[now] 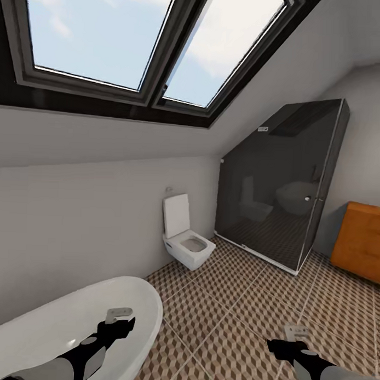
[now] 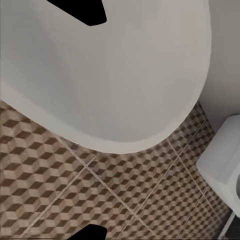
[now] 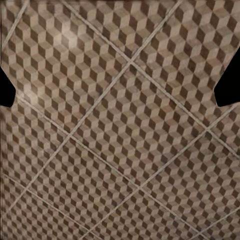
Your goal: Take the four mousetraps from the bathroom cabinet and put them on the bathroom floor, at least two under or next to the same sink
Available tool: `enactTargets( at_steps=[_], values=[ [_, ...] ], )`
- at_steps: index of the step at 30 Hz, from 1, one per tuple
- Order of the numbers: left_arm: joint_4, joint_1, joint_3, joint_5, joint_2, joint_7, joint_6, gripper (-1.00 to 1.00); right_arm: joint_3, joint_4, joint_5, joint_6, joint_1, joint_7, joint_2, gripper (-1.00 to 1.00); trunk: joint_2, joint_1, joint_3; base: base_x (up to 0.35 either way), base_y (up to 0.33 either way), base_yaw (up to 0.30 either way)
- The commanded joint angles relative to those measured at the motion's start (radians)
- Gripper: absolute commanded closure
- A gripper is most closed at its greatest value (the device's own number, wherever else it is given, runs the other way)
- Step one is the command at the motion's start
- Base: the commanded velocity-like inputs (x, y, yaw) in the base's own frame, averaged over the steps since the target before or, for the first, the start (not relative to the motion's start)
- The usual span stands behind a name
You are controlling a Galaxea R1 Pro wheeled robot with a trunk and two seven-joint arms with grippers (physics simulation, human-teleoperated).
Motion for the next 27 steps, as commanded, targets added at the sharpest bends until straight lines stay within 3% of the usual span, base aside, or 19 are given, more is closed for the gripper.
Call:
enactTargets(
  at_steps=[1, 27],
  values=[
    [0.001, 0.0, -0.007, 0.011, 0.0, -0.005, -0.003, -1.0, 0.008, 0.005, -0.011, -0.007, -0.002, 0.006, 0.0, -1.0, -0.001, 0.0, 0.0, 0.0, 0.0, -0.276],
    [0.001, 0.0, -0.006, 0.011, 0.0, -0.005, -0.003, -1.0, 0.008, 0.005, -0.011, -0.007, -0.002, 0.006, 0.0, -1.0, -0.001, 0.0, 0.0, 0.0, 0.0, -0.276]
  ],
)
